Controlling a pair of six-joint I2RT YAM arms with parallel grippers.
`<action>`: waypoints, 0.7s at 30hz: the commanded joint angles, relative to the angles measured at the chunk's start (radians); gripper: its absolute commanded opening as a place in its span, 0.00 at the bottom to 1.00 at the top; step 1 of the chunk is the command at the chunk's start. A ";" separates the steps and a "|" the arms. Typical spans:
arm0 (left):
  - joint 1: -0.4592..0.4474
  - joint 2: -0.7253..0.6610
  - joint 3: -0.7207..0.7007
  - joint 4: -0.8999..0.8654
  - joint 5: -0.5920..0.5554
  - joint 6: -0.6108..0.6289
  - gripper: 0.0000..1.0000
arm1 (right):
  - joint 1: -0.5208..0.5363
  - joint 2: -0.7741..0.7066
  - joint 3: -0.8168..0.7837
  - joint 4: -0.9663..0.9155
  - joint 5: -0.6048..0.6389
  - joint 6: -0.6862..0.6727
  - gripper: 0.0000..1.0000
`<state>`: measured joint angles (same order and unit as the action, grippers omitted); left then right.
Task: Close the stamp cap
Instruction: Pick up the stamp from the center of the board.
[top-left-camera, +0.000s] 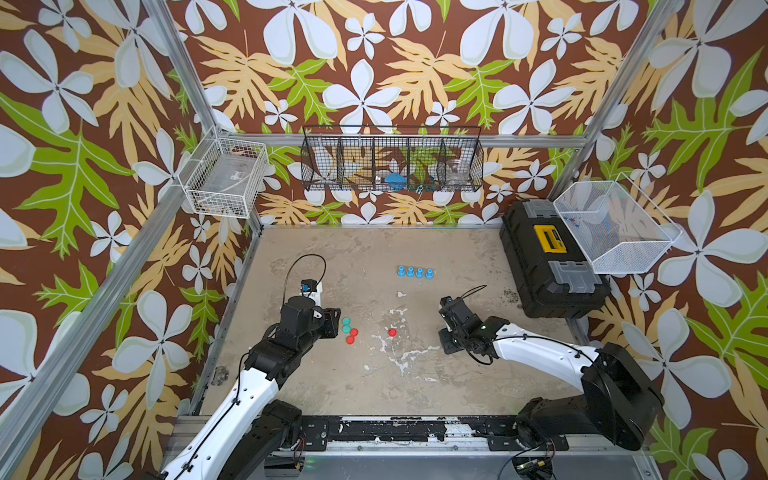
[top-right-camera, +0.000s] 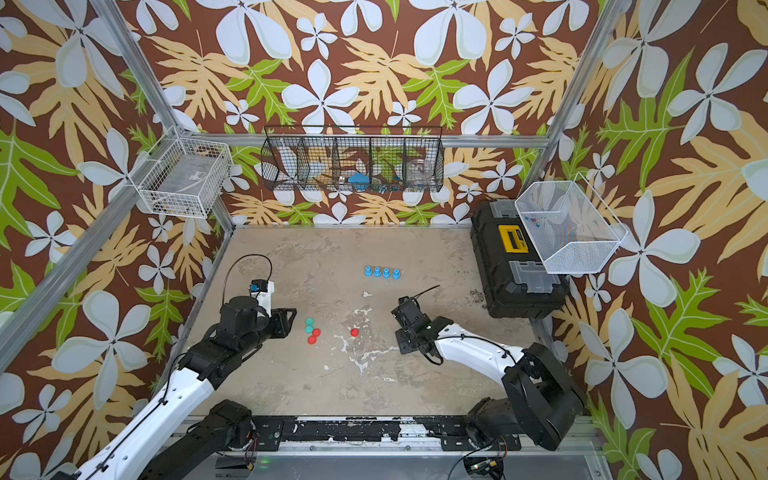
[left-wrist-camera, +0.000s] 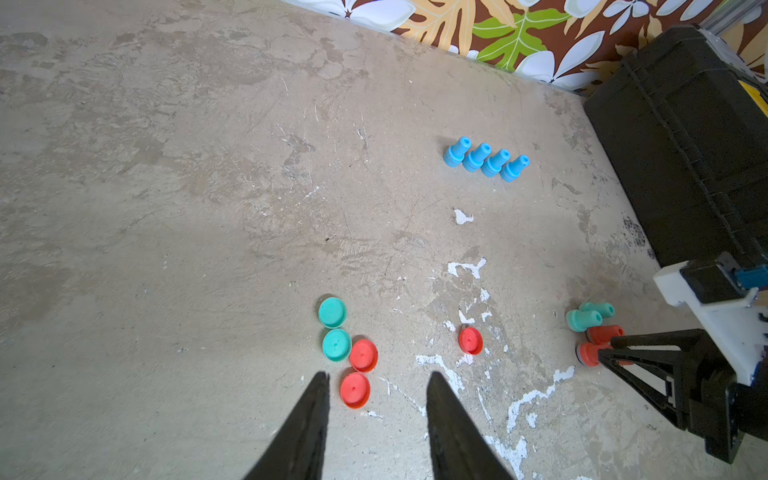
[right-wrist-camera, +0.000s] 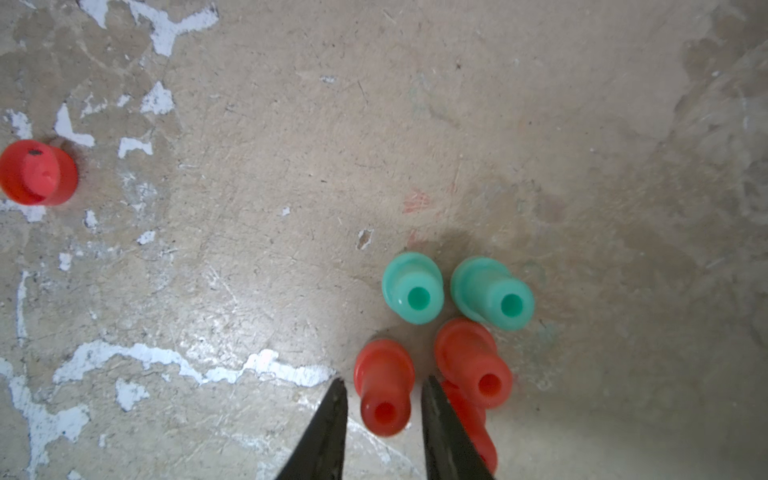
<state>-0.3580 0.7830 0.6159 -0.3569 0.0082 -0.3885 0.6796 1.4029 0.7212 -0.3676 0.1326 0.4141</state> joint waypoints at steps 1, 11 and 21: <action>0.002 0.000 -0.001 0.012 -0.004 0.008 0.42 | 0.003 0.010 0.002 0.016 0.020 -0.004 0.32; 0.002 0.000 0.000 0.013 -0.002 0.010 0.42 | 0.002 0.025 -0.011 0.027 0.031 -0.004 0.28; 0.002 -0.001 0.000 0.011 -0.004 0.010 0.42 | 0.003 0.029 -0.018 0.026 0.030 -0.003 0.18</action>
<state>-0.3580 0.7834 0.6159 -0.3573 0.0078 -0.3882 0.6811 1.4357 0.7059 -0.3412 0.1497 0.4141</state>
